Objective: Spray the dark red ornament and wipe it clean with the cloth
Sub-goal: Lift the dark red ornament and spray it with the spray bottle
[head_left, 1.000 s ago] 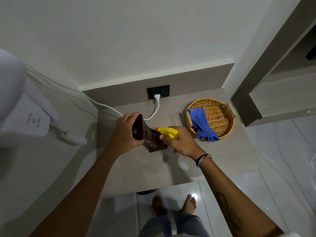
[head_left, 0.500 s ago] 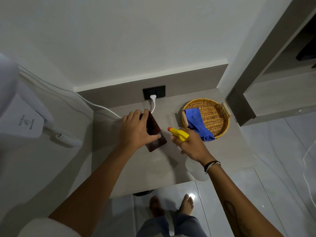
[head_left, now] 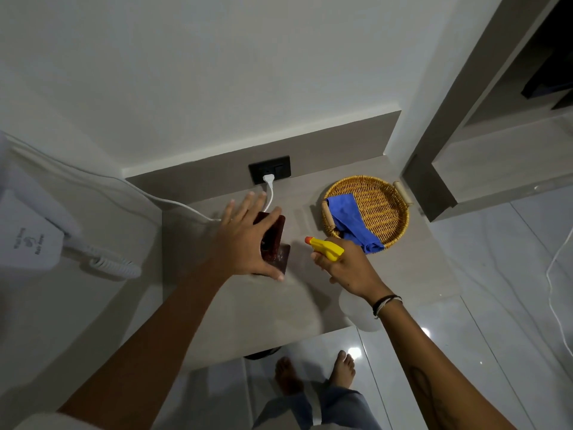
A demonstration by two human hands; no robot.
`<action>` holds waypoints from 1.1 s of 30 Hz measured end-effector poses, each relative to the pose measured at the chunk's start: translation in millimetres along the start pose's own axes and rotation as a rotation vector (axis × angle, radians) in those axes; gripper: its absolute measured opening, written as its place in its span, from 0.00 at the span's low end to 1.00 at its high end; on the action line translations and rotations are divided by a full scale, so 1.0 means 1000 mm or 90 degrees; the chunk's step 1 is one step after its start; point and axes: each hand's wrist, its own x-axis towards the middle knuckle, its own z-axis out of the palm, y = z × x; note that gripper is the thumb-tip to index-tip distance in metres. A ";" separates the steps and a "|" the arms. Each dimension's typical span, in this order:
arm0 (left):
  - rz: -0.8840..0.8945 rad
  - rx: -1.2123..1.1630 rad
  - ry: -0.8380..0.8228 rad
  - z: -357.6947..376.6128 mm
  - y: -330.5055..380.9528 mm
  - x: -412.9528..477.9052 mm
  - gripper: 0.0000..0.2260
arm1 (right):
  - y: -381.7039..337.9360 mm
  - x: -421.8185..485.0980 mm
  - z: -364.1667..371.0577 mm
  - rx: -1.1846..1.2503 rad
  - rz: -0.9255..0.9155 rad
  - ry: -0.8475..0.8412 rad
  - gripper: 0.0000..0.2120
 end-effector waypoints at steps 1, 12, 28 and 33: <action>0.048 -0.003 0.008 0.000 -0.003 -0.002 0.63 | -0.001 0.001 0.001 -0.001 -0.004 -0.004 0.13; -0.070 -0.279 0.164 0.025 -0.039 -0.025 0.47 | -0.032 0.015 0.015 0.037 -0.054 -0.070 0.13; -0.087 -0.234 0.173 0.015 -0.022 -0.035 0.49 | -0.029 0.012 -0.005 0.005 -0.012 -0.052 0.10; -0.084 -0.140 0.176 0.016 -0.018 -0.031 0.49 | -0.007 0.024 -0.077 0.017 -0.011 0.136 0.13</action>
